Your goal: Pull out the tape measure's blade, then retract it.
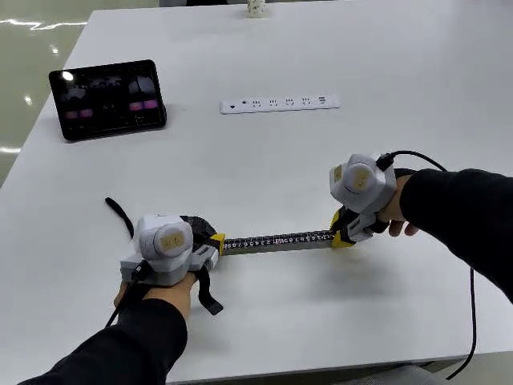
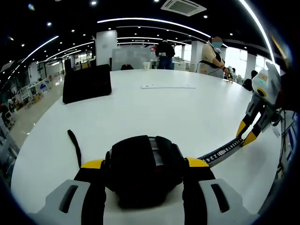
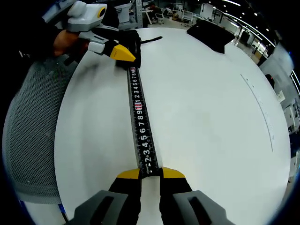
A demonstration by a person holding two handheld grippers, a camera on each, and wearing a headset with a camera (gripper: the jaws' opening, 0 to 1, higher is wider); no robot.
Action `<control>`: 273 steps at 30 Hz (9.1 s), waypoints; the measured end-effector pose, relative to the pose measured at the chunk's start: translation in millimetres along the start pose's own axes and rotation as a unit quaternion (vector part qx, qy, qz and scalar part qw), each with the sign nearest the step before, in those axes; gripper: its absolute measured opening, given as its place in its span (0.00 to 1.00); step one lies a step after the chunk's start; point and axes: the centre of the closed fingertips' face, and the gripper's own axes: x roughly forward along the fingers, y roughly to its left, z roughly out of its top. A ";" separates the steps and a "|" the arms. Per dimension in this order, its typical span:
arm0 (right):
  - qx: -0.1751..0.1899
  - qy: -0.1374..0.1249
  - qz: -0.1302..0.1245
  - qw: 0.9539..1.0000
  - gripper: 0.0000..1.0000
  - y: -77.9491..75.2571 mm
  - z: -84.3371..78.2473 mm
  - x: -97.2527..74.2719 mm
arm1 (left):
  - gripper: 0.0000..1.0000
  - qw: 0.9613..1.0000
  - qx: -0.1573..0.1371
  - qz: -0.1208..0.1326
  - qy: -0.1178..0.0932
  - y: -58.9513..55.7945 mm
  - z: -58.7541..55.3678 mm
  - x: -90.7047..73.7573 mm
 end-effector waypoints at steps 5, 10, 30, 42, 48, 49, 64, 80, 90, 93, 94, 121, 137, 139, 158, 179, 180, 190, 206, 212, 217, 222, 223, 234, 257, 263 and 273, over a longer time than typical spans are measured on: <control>-0.006 0.006 0.002 1.000 0.11 1.1 1.3 0.4 | 0.61 1.000 0.000 -0.001 0.001 0.0 -0.1 -0.1; -0.007 0.010 0.003 1.000 0.11 0.4 2.1 1.4 | 0.61 1.000 0.000 -0.002 0.002 0.4 -0.2 0.4; -0.006 0.015 0.001 1.000 0.11 -1.2 7.1 4.0 | 0.61 1.000 0.000 -0.001 0.002 0.3 -0.7 -1.1; -0.006 0.017 -0.002 1.000 0.11 -1.2 10.9 5.2 | 0.61 1.000 0.000 0.000 0.002 0.4 -0.3 -1.1; -0.008 0.024 -0.005 1.000 0.11 -0.6 13.9 6.8 | 0.61 1.000 0.000 0.000 0.002 0.3 -0.3 -0.9; -0.009 0.024 -0.005 1.000 0.11 -0.3 14.2 7.0 | 0.61 1.000 0.000 0.000 0.002 0.4 -0.3 -0.9; -0.003 0.016 -0.004 1.000 0.11 1.8 22.9 10.7 | 0.61 1.000 0.000 -0.001 0.006 -0.3 -0.5 -0.4; -0.001 0.007 -0.004 1.000 0.11 4.5 34.7 15.5 | 0.61 1.000 0.000 0.000 0.005 -0.9 -0.2 -1.0; 0.008 0.005 -0.006 1.000 0.11 4.6 41.3 17.9 | 0.61 1.000 0.001 -0.002 0.005 -0.9 0.3 -1.1; 0.005 0.006 -0.007 1.000 0.11 4.9 43.0 18.5 | 0.61 1.000 0.001 -0.002 0.005 -0.6 -0.1 -1.4; 0.004 0.006 -0.007 1.000 0.11 4.6 43.9 18.9 | 0.61 1.000 0.002 -0.002 0.004 -0.6 -0.1 -1.6; 0.004 0.002 -0.008 1.000 0.11 5.6 60.8 26.5 | 0.61 1.000 0.000 -0.003 0.008 0.3 -1.4 -0.5; 0.005 -0.009 -0.007 1.000 0.11 7.3 75.0 31.7 | 0.61 1.000 -0.001 -0.003 0.009 0.1 -2.0 -0.6; 0.004 -0.010 -0.006 1.000 0.11 7.5 76.5 32.0 | 0.61 1.000 -0.001 -0.003 0.009 -0.1 -2.4 -0.8; 0.006 -0.022 -0.004 1.000 0.11 8.7 88.6 35.6 | 0.61 1.000 0.000 -0.003 0.009 0.0 -2.0 -0.2; 0.008 -0.028 -0.004 1.000 0.11 10.1 97.5 40.3 | 0.61 1.000 -0.006 -0.004 0.011 -0.6 -2.1 -0.4; 0.008 -0.029 -0.004 1.000 0.11 10.2 97.8 40.4 | 0.61 1.000 -0.007 -0.004 0.011 -0.7 -2.1 -0.5; 0.011 -0.034 -0.004 0.999 0.11 10.4 102.3 42.2 | 0.61 1.000 -0.022 -0.010 0.007 0.2 -2.5 -1.1; 0.016 -0.053 -0.007 0.998 0.11 13.4 115.6 46.9 | 0.61 1.000 -0.023 -0.011 0.002 1.4 -1.1 -0.6; 0.017 -0.061 -0.005 0.998 0.11 14.1 121.8 48.5 | 0.61 1.000 -0.024 -0.014 0.004 1.2 -1.1 -0.5; 0.017 -0.066 -0.003 0.998 0.11 14.7 124.9 49.7 | 0.61 1.000 -0.025 -0.015 0.004 1.0 -0.8 -0.6; 0.019 -0.070 -0.002 0.997 0.11 15.5 127.5 50.7 | 0.61 1.000 -0.025 -0.016 0.005 1.2 -0.7 -0.6; 0.020 -0.071 -0.002 0.997 0.11 15.9 127.9 50.8 | 0.61 1.000 -0.026 -0.016 0.005 1.3 -0.9 -0.6; 0.028 -0.090 0.002 0.996 0.11 16.8 133.0 53.0 | 0.61 0.999 -0.028 -0.018 0.005 1.8 -1.1 -1.7; 0.009 -0.132 0.004 0.991 0.11 19.9 151.2 57.6 | 0.61 0.999 -0.031 -0.020 0.007 1.7 -1.1 -1.0; 0.005 -0.136 0.006 0.991 0.11 20.5 157.5 60.6 | 0.61 0.999 -0.031 -0.020 0.008 1.9 -1.0 -0.8; -0.003 -0.139 0.013 0.990 0.11 24.8 168.8 63.3 | 0.61 0.999 -0.035 -0.021 0.010 1.7 -0.7 -0.9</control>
